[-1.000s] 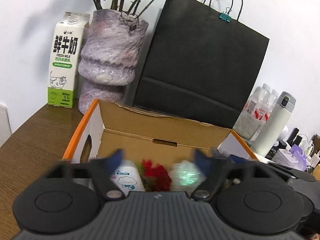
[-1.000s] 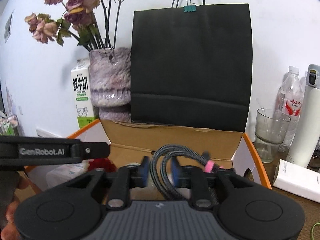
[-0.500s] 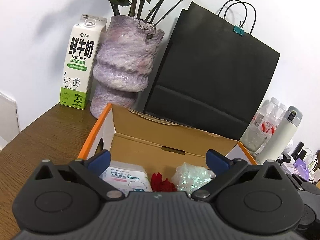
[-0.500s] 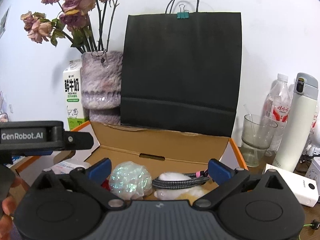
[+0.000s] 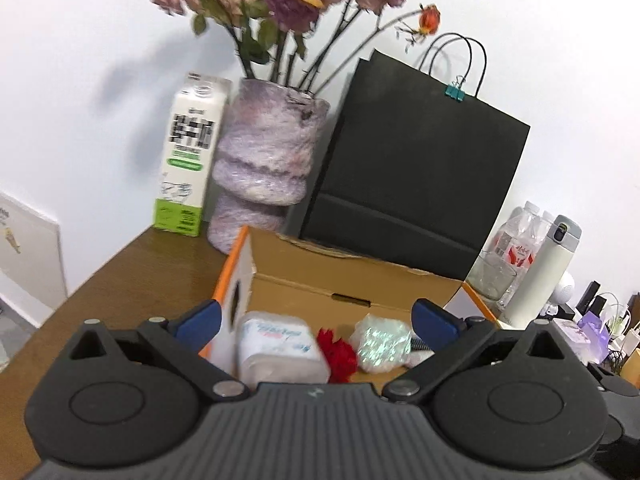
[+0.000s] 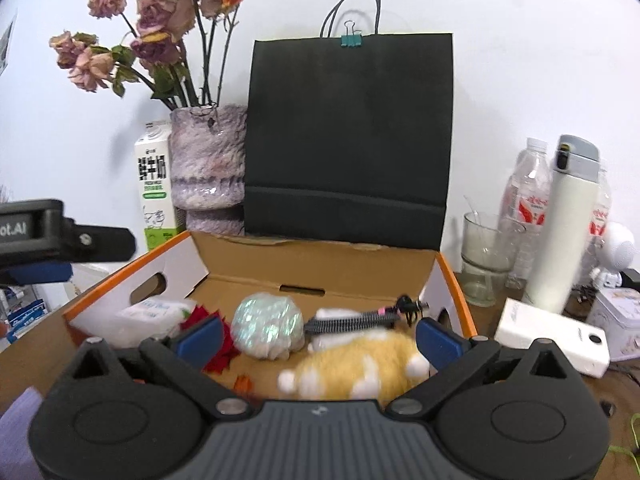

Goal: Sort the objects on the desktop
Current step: 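Carry the rose and cable into the box and release both, then grasp the lavender cloth with the left tool and lift it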

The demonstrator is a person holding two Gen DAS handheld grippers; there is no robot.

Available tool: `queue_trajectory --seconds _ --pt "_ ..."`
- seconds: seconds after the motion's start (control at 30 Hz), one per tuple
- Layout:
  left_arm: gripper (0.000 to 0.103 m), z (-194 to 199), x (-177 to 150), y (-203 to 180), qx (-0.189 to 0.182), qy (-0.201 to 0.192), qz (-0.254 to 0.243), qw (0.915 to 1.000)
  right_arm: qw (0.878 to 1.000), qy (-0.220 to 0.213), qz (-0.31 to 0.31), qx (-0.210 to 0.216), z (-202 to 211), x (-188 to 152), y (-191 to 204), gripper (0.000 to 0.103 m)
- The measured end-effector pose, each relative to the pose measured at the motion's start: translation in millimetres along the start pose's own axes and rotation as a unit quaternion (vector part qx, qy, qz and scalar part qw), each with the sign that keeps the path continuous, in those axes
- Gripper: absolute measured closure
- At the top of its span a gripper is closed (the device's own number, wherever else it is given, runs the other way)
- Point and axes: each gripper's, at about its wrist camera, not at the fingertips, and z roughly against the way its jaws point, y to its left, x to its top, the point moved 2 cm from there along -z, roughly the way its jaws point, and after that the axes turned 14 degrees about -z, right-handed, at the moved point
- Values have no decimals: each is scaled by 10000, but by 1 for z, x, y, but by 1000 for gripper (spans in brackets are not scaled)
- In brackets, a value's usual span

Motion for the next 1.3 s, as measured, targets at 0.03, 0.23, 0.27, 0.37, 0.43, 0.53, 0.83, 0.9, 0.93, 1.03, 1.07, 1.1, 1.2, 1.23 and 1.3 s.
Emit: queue_trajectory --seconds 0.03,0.23,0.27,0.37,0.43,0.53,0.83,0.9,0.93,1.03,1.07,1.1,1.2,1.23,1.3 --pt "0 7 -3 2 39 30 11 10000 10000 18 19 -5 6 -4 0 0" --pt "0 33 -27 17 229 390 62 9990 9997 233 122 -10 35 -32 4 0" --pt "0 36 -31 18 246 464 69 9986 9995 271 145 -17 38 -37 6 0" --pt "0 45 -45 24 322 654 59 9973 9991 377 202 -33 50 -50 8 0" --pt "0 52 -54 28 377 757 81 9964 9988 440 202 -42 56 -58 9 0" --pt "0 59 -63 33 379 904 94 9951 9983 525 240 -87 64 -69 11 0" --pt "0 71 -97 41 410 1337 -6 9902 9971 688 236 -203 85 -92 14 0" --pt "0 70 -101 42 403 1414 -22 9891 9970 703 195 -239 87 -94 13 0" --pt "0 69 -102 42 373 1433 -22 9890 9970 711 179 -251 87 -95 12 0" --pt "0 66 -106 39 397 1469 -160 9882 9970 706 122 -293 87 -96 10 0" --pt "0 65 -106 37 433 1472 -250 9878 9971 690 92 -291 88 -96 9 0" --pt "0 64 -107 35 454 1474 -331 9875 9973 671 57 -286 88 -95 8 0" --pt "0 62 -107 31 465 1500 -439 9866 9974 658 -22 -282 86 -94 7 0" --pt "0 62 -107 30 473 1514 -462 9863 9974 662 -36 -283 84 -94 7 0" --pt "2 61 -108 27 520 1558 -581 9847 9975 648 -59 -291 81 -92 7 0"
